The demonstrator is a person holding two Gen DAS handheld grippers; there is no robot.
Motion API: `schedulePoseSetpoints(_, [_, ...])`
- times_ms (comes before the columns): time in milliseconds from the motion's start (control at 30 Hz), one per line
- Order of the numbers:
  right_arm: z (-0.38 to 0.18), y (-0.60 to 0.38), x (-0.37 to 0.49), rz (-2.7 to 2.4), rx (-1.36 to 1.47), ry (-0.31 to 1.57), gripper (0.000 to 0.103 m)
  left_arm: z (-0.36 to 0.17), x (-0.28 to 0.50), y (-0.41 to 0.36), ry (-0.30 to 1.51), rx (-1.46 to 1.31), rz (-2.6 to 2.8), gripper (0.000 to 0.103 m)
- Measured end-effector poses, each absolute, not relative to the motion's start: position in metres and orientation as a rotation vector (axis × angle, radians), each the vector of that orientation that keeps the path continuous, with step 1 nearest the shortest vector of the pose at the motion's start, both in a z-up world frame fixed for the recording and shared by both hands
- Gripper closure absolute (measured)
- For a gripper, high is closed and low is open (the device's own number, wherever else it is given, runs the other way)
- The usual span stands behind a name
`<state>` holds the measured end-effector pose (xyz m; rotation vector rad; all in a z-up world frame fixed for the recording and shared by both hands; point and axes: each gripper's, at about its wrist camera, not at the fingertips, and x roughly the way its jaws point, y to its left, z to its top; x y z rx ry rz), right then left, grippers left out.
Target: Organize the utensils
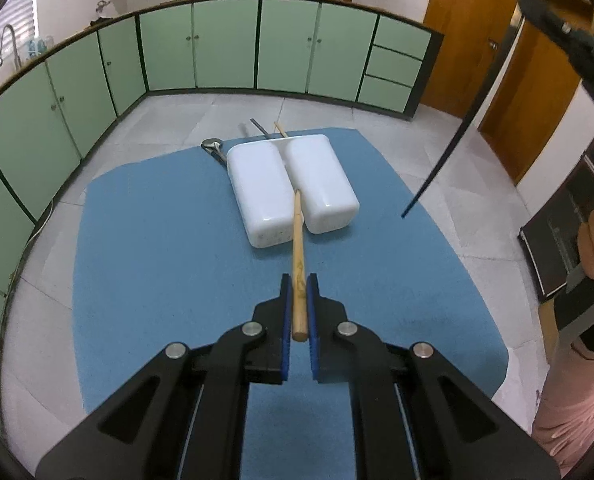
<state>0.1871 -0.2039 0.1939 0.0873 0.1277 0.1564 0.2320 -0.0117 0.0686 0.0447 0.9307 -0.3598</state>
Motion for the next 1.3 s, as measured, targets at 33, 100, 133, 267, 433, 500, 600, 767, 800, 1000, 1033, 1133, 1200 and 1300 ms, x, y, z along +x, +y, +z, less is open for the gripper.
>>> schedulePoseSetpoints(33, [0.191,-0.205,0.189,0.155,0.086,0.139,0.097,0.068,0.231,-0.01,0.925,0.038,-0.364,0.097])
schedulePoseSetpoints(100, [0.186,-0.206,0.192,0.15,0.087,0.159,0.097,0.065,0.226,-0.007,0.91,0.033,-0.368,0.097])
schedulePoseSetpoints(133, [0.183,-0.207,0.194,0.152,0.09,0.172,0.097,0.063,0.223,-0.006,0.905,0.027,-0.372,0.097])
schedulePoseSetpoints(267, [0.163,-0.212,0.199,0.155,0.103,0.22,0.097,0.05,0.215,-0.001,0.902,0.003,-0.386,0.097])
schedulePoseSetpoints(433, [0.137,-0.21,0.197,0.171,0.078,0.224,0.097,0.029,0.202,0.006,0.899,-0.034,-0.404,0.097])
schedulePoseSetpoints(500, [0.127,-0.205,0.195,0.168,0.052,0.229,0.097,0.018,0.197,0.005,0.908,-0.041,-0.404,0.097])
schedulePoseSetpoints(600, [0.109,-0.201,0.189,0.177,0.043,0.256,0.097,0.005,0.191,0.004,0.92,-0.055,-0.407,0.097])
schedulePoseSetpoints(767, [0.096,-0.201,0.161,0.179,0.043,0.221,0.096,-0.014,0.182,0.004,0.931,-0.075,-0.401,0.097])
schedulePoseSetpoints(800, [0.095,-0.2,0.155,0.181,0.04,0.218,0.096,-0.017,0.18,0.003,0.929,-0.079,-0.394,0.097])
schedulePoseSetpoints(1000, [0.098,-0.199,0.142,0.198,0.023,0.236,0.096,-0.026,0.171,-0.002,0.927,-0.085,-0.383,0.097])
schedulePoseSetpoints(1033, [0.097,-0.198,0.139,0.2,0.015,0.238,0.096,-0.026,0.169,-0.002,0.928,-0.087,-0.385,0.097])
schedulePoseSetpoints(1133, [0.096,-0.199,0.128,0.209,0.007,0.243,0.096,-0.026,0.162,-0.004,0.92,-0.066,-0.379,0.096])
schedulePoseSetpoints(1200, [0.095,-0.2,0.122,0.213,0.007,0.247,0.096,-0.026,0.161,-0.004,0.919,-0.063,-0.379,0.095])
schedulePoseSetpoints(1300, [0.089,-0.201,0.105,0.217,-0.004,0.249,0.096,-0.028,0.155,-0.005,0.918,-0.063,-0.377,0.081])
